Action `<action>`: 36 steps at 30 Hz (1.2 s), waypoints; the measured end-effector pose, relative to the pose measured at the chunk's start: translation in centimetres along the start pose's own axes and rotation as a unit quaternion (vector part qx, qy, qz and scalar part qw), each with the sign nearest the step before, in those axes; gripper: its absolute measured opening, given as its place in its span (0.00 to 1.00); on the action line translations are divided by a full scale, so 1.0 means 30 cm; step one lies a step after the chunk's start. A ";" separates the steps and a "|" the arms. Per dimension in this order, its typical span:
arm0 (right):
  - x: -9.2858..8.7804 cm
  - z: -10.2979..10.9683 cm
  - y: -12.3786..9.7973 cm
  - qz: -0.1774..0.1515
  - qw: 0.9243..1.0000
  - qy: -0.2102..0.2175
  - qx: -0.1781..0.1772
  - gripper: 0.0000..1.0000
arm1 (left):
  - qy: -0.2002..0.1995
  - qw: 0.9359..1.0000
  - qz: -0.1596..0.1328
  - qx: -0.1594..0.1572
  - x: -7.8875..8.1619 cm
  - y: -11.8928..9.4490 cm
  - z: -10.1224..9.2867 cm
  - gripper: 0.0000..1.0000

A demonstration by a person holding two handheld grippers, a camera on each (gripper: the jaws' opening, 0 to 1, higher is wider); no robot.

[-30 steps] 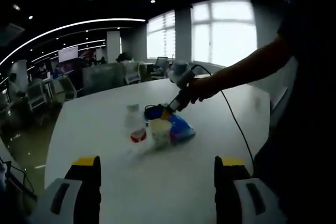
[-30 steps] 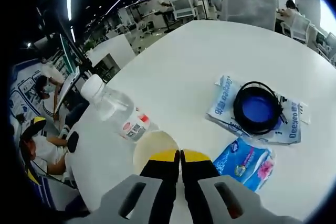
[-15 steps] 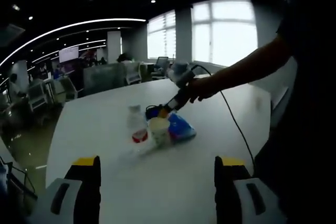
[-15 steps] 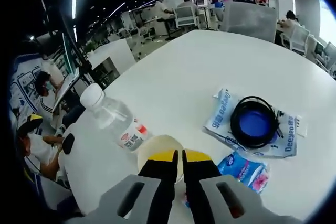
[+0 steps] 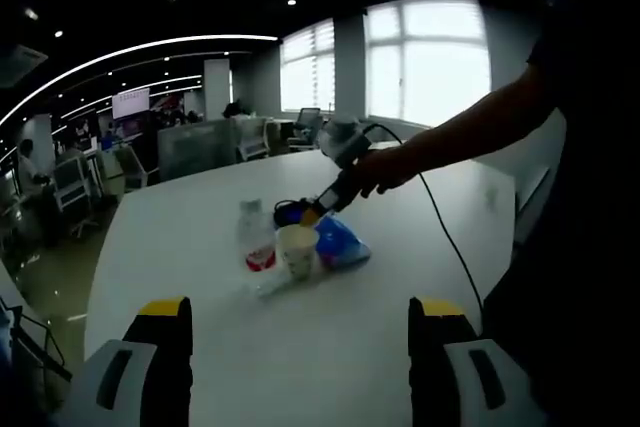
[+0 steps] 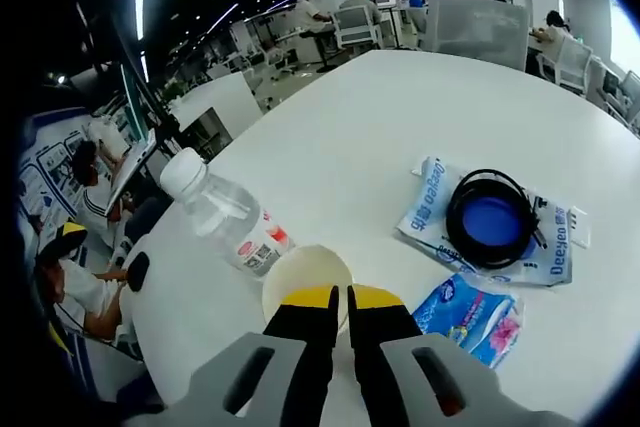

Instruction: Arrange the tabletop items into an orderly group along one side of the table until the central work area is clear of visible clutter.

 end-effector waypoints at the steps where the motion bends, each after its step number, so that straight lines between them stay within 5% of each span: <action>1: 0.002 -0.002 0.001 0.001 1.000 -0.001 0.000 0.00 | 0.000 1.000 0.000 0.001 0.000 -0.001 -0.001 0.88; 14: 0.005 0.011 -0.084 -0.059 0.997 -0.043 0.035 0.33 | -0.005 1.000 -0.007 0.004 0.020 0.009 -0.016 0.89; 36: -0.172 -0.108 -0.416 -0.159 0.985 -0.054 0.037 0.72 | -0.013 1.000 -0.014 0.007 0.107 0.135 -0.106 0.96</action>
Point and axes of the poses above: the point that each gripper's makers call its tool centre point, and the gripper's own axes: y roughly forward along the fingers, z roughly to its left, x roughly out of its top, the point moved 9 cm from there along -y, roughly backward along the fingers, and after that the axes turned 15 degrees about y, right-handed, at the moved point
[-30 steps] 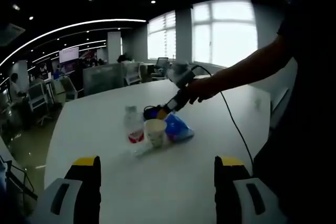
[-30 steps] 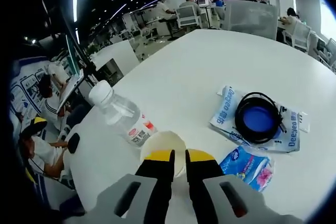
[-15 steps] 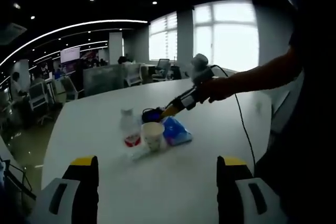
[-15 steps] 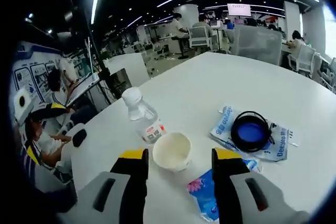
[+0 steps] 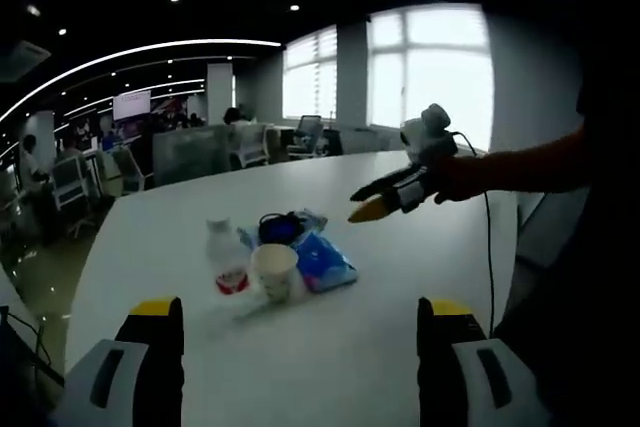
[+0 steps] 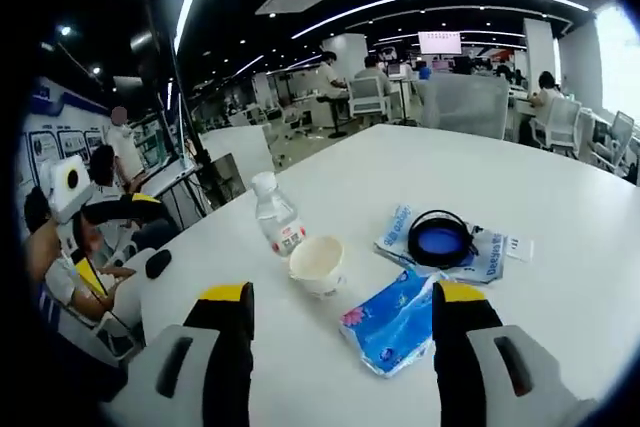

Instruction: Arrange the tabletop items into an orderly group along one side of the table until the central work area is clear of visible clutter.

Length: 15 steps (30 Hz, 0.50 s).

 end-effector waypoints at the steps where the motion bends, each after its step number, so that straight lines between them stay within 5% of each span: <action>1: -0.002 -0.003 -0.011 -0.001 1.000 -0.001 -0.001 0.74 | 0.000 1.000 0.003 0.002 0.003 0.004 -0.003 0.97; 15: -0.086 -0.062 -0.258 -0.050 0.998 -0.026 -0.024 0.93 | -0.011 1.000 -0.001 -0.005 0.043 0.051 -0.096 1.00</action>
Point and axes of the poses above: the point that each gripper's makers call its tool centre point, and the gripper's own axes: y roughly forward along the fingers, z roughly to its left, x roughly out of its top, the point moved 9 cm from there along -y, roughly backward along the fingers, and after that the axes turned 15 degrees about y, right-handed, at the moved point
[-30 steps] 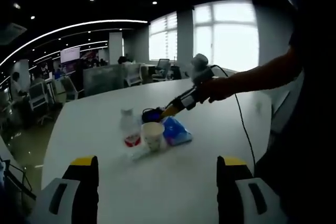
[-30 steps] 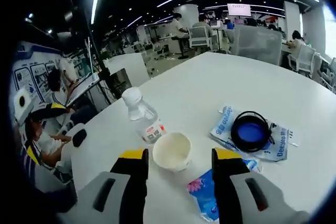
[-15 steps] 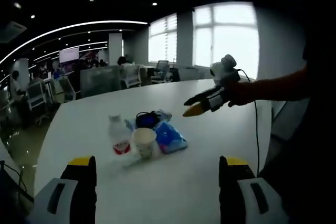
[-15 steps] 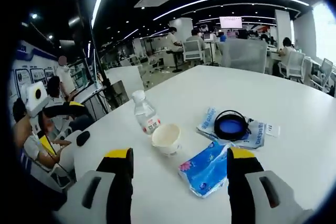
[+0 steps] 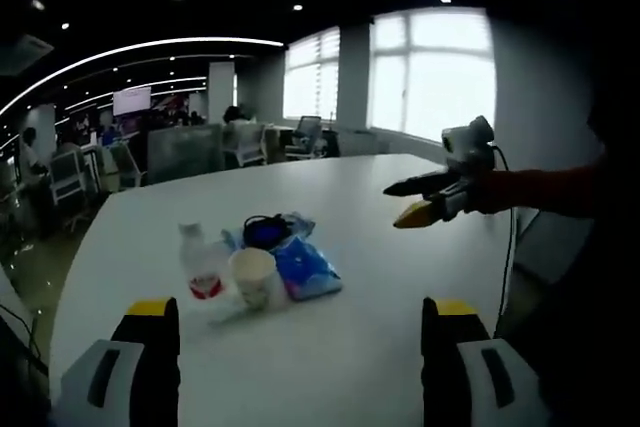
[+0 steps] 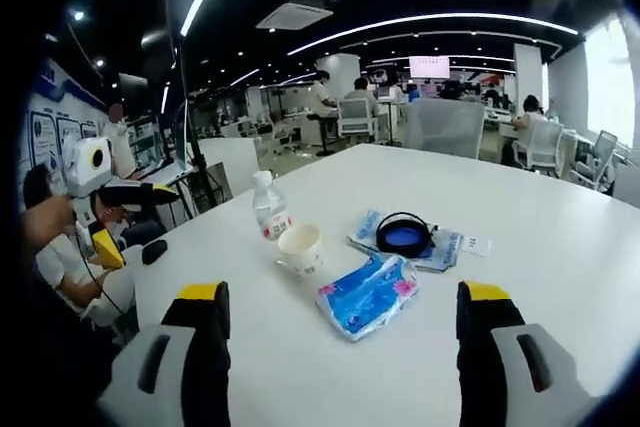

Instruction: Arrange the tabletop items into an orderly group along one side of the table until the central work area is clear of visible clutter.

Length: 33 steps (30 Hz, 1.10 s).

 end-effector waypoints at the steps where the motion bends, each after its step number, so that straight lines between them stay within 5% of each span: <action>1: -0.004 -0.002 -0.014 -0.001 1.000 -0.004 -0.002 0.94 | 0.000 1.000 0.002 -0.001 -0.001 0.001 0.002 1.00; 6: -0.036 -0.019 -0.103 -0.005 0.999 -0.026 -0.019 0.99 | 0.005 1.000 0.000 -0.003 0.003 0.007 0.004 1.00; 21: -0.102 -0.058 -0.304 -0.025 0.998 0.022 -0.055 1.00 | 0.008 1.000 0.009 -0.021 0.011 0.023 -0.001 1.00; 33: -0.120 -0.076 -0.361 -0.025 0.998 0.023 -0.049 1.00 | 0.000 1.000 0.011 -0.026 -0.003 0.012 -0.035 1.00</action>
Point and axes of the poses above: the point that each gripper's makers call its tool centre point, and the gripper's own axes: y roughly forward along the fingers, z roughly to its left, x roughly out of its top, the point moved 9 cm from there along -y, roughly backward along the fingers, and after that the axes turned 15 degrees about y, right-handed, at the moved point
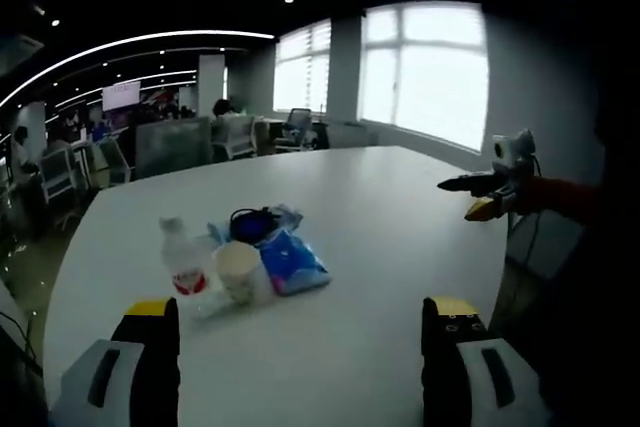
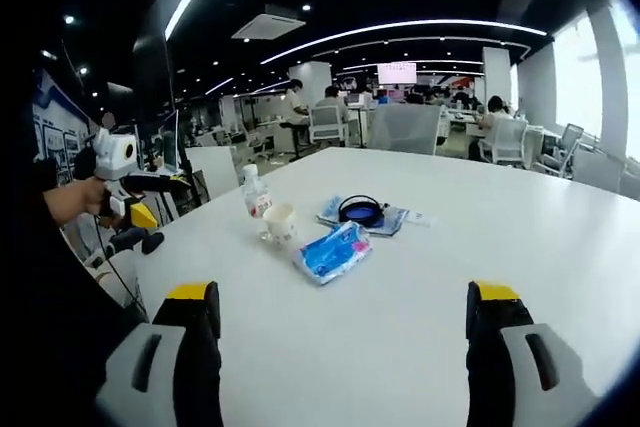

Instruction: Arrange the tabletop items into an orderly group along one side of the table until the central work area is clear of visible clutter.

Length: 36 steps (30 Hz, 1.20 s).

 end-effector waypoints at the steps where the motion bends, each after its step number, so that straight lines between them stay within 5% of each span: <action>1: 0.000 0.000 0.000 0.001 1.000 0.000 0.000 1.00 | -0.001 1.000 0.001 -0.001 -0.001 -0.002 -0.002 1.00; 19: -0.010 0.018 0.011 0.006 1.000 0.005 0.002 0.98 | 0.019 1.000 0.001 -0.018 0.002 -0.022 0.007 0.98; 36: -0.046 0.015 0.100 0.030 1.000 0.008 0.004 0.93 | 0.043 0.998 -0.002 -0.050 0.044 0.079 -0.020 0.95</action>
Point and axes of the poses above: the point that each gripper's makers call its tool centre point, and the gripper's own axes: y roughly forward along the fingers, z roughly to its left, x roughly out of its top, the point moved 9 cm from there along -y, roughly backward along the fingers, and after that the axes turned 15 degrees about y, right-handed, at the moved point
